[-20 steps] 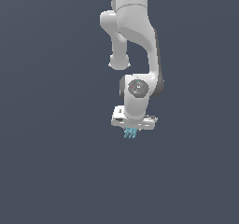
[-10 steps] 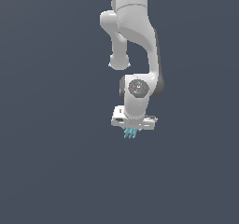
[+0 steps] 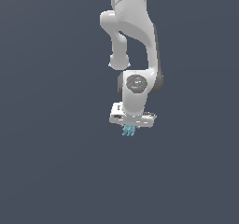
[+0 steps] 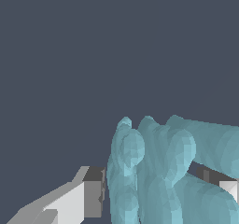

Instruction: Pick up the object and move it to a goal position.

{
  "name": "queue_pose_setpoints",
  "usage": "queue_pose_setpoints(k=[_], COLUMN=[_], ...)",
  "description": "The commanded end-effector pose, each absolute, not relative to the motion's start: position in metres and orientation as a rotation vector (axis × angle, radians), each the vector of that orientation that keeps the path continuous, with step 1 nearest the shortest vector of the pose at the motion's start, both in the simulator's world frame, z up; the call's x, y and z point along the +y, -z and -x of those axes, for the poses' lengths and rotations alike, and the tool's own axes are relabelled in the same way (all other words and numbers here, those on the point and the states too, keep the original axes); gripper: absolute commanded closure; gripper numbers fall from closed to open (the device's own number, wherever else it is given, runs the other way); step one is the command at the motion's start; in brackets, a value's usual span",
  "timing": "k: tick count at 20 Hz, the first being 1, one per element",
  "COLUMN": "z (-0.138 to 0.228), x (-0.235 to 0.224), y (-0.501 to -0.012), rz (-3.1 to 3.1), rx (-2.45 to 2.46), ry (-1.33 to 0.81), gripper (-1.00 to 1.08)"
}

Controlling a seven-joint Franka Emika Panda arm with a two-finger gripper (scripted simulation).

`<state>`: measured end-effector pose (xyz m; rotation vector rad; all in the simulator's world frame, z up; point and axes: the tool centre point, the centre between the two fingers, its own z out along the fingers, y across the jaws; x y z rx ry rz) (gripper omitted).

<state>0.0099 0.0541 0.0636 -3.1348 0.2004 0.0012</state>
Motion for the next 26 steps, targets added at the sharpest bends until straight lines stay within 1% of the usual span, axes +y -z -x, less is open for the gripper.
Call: queue_pose_setpoints(k=[1,6,10,26], z=[-0.007,0.004,0.015,0.07], x=[0.049,0.034,0.018,-0.062], y=[-0.074,-0.104,-0.137,-0.305], rz=[3.135,3.134,3.134,3.132], rx=[0.201,0.202,0.202,0.203], ry=[0.001,0.0,0.0,0.0], gripper=[1.08,1.08,1.08,1.08])
